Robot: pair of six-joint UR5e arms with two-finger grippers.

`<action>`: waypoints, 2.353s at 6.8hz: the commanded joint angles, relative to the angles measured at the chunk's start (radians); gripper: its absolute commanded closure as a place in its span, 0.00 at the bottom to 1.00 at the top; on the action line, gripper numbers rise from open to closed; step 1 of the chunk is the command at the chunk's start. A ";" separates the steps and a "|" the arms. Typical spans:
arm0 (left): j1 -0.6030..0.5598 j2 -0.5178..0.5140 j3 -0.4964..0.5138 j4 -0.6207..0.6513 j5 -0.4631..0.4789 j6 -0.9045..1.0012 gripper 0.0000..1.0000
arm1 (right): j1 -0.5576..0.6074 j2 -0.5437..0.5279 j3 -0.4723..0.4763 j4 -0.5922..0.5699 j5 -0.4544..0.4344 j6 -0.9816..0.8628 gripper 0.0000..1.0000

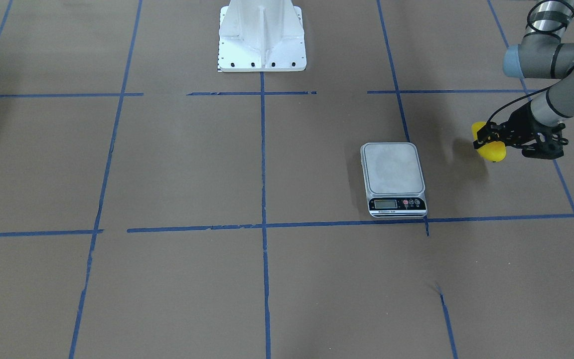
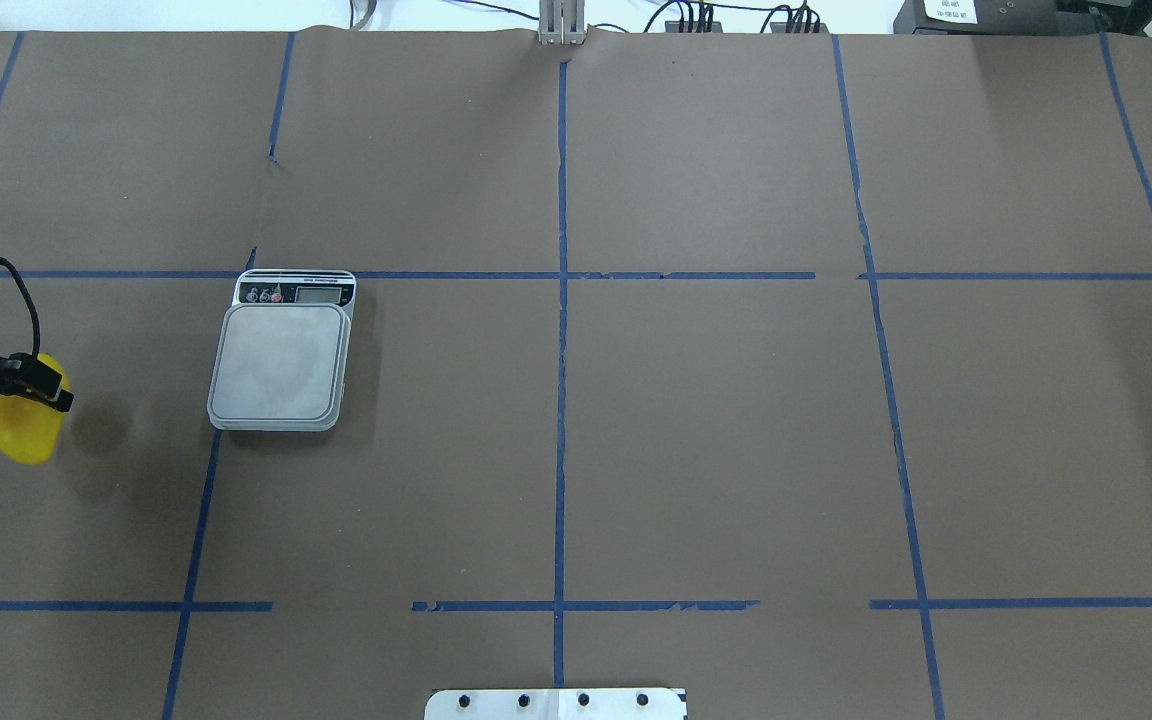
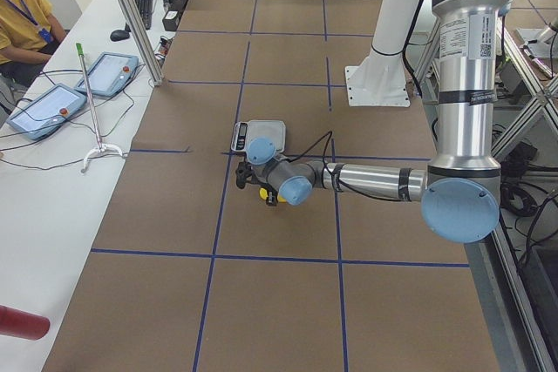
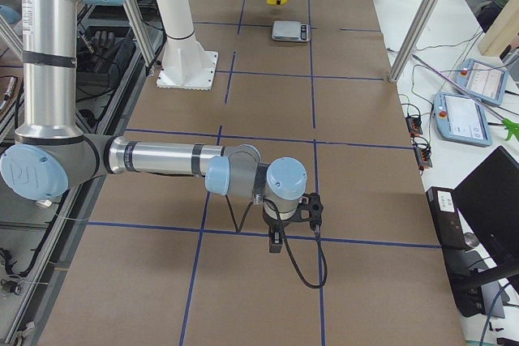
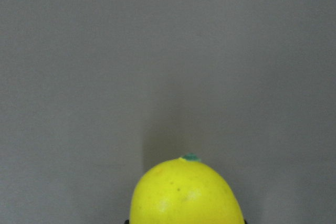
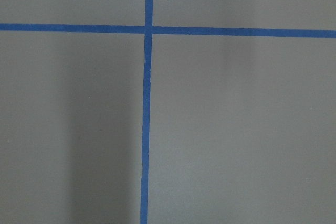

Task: Weigh mango
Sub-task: 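Lift the mango with the left gripper and carry it over the scale, then lower the mango onto the scale pan and open the left gripper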

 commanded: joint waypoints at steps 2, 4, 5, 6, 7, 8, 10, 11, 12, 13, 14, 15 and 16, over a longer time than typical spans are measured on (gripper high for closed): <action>0.039 -0.285 -0.096 0.342 0.014 -0.098 1.00 | 0.000 0.000 0.000 0.000 0.000 0.000 0.00; 0.142 -0.382 -0.047 0.394 0.096 -0.120 1.00 | 0.000 0.000 0.000 0.000 0.000 0.000 0.00; 0.159 -0.415 -0.011 0.396 0.133 -0.120 1.00 | 0.000 0.002 0.000 0.000 0.000 0.000 0.00; 0.161 -0.413 -0.010 0.394 0.133 -0.117 1.00 | 0.000 0.000 0.000 0.000 0.000 0.000 0.00; 0.161 -0.415 -0.007 0.391 0.133 -0.116 1.00 | 0.000 0.000 0.000 0.000 0.000 0.000 0.00; 0.165 -0.412 -0.004 0.390 0.133 -0.114 1.00 | 0.000 0.000 0.000 0.000 0.000 0.000 0.00; 0.190 -0.423 0.057 0.344 0.129 -0.120 1.00 | 0.000 0.000 0.000 0.000 0.000 0.000 0.00; 0.190 -0.423 0.057 0.341 0.129 -0.119 1.00 | 0.000 0.000 0.000 0.000 0.000 0.000 0.00; 0.190 -0.423 0.056 0.340 0.127 -0.116 0.59 | 0.000 0.000 0.000 0.000 0.000 0.000 0.00; 0.190 -0.418 0.047 0.340 0.126 -0.114 0.01 | 0.000 0.000 0.000 0.000 0.000 0.000 0.00; 0.188 -0.415 0.047 0.340 0.126 -0.115 0.00 | 0.000 0.000 0.000 0.000 0.000 0.000 0.00; 0.188 -0.413 0.045 0.340 0.124 -0.115 0.00 | 0.000 0.000 0.000 0.000 0.000 0.000 0.00; 0.188 -0.413 0.042 0.342 0.124 -0.115 0.00 | 0.000 0.000 0.000 0.000 0.000 0.000 0.00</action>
